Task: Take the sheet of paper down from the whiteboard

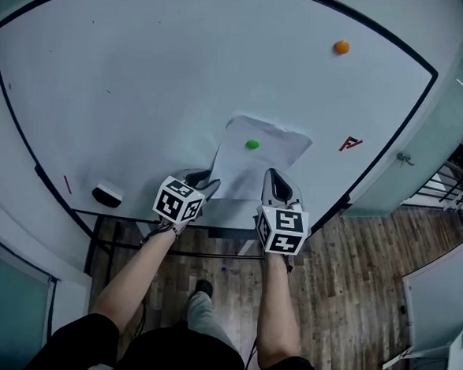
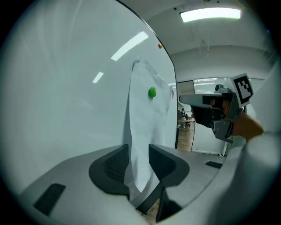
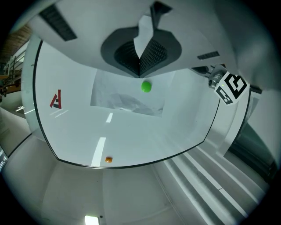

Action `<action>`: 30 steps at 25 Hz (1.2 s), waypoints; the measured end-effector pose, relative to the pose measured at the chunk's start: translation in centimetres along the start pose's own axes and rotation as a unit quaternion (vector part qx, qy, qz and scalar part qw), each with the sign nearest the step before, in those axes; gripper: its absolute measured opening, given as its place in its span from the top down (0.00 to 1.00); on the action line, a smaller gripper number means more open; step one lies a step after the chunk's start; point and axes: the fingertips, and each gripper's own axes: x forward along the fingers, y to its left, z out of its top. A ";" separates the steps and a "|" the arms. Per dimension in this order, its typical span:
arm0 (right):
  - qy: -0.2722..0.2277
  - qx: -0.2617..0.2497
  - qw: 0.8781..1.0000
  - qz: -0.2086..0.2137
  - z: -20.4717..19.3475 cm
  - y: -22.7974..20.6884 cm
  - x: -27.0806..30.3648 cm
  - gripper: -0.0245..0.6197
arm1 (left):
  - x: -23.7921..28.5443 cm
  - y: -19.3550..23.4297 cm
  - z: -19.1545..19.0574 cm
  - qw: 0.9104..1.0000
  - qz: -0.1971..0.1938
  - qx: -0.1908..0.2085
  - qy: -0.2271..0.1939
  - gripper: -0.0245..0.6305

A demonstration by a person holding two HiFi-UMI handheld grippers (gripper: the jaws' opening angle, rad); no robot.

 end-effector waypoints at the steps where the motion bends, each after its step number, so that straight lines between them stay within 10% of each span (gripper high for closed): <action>1: -0.001 -0.002 1.000 -0.003 0.0 -0.3 0.3 0.93 | 0.4 0.2 -0.1 1.000 0.000 0.000 0.002 0.78; 30: -0.016 -0.034 0.999 0.016 1.7 1.9 5.7 0.84 | 2.2 0.1 -0.4 0.998 -0.063 -0.019 -0.001 0.93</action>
